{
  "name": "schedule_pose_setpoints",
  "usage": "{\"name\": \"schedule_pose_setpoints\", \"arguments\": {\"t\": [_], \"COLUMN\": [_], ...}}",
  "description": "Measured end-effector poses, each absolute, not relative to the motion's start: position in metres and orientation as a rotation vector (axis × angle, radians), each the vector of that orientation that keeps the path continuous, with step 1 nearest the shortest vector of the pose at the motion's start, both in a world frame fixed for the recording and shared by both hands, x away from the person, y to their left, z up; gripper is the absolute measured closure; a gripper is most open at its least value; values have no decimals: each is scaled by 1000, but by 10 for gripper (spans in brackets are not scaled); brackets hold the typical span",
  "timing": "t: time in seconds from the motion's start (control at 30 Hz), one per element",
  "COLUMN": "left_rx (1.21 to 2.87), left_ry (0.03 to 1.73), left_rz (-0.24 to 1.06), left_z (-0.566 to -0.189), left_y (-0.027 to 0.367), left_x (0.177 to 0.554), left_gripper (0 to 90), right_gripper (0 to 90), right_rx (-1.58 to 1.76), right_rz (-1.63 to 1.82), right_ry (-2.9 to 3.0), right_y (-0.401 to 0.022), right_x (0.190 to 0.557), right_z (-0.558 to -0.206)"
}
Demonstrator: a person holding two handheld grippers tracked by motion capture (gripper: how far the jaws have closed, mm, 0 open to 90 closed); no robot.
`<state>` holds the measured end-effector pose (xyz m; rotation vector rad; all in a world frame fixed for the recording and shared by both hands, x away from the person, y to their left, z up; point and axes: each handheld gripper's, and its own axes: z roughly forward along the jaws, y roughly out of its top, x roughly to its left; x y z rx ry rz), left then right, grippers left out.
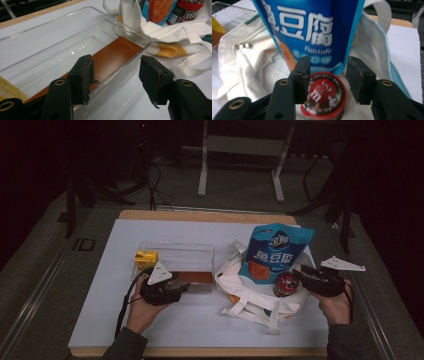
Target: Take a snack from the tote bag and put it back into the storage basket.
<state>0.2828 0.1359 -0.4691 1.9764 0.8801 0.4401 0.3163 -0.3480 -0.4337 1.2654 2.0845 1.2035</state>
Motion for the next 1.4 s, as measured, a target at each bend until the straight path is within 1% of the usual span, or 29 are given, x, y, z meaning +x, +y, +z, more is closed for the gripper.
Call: {"name": "schedule_pose_setpoints", "arguments": {"t": [0.13, 0.2, 0.23, 0.3, 0.73, 1.4], "left_rx": [1974, 1981, 1981, 1987, 2003, 2010], "left_ry": [864, 861, 860, 855, 841, 825], "left_rz": [443, 447, 448, 450, 431, 397], "left_z": [-470, -470, -470, -471, -478, -487], "left_y": [135, 134, 134, 134, 129, 124], "left_x": [281, 279, 279, 278, 276, 273], "left_gripper": [440, 440, 440, 439, 440, 439], "right_gripper": [471, 460, 426, 405, 377, 391], "right_rx": [1279, 1284, 1294, 1285, 1288, 1238], "right_rz": [1209, 1214, 1230, 1250, 1270, 1330], "right_ry": [2075, 2075, 2074, 2079, 2106, 2175], "right_y": [-348, -348, -348, -348, -345, -331], "right_x": [327, 330, 334, 338, 357, 377], "right_z": [-429, -428, -427, -425, -421, -423]}}
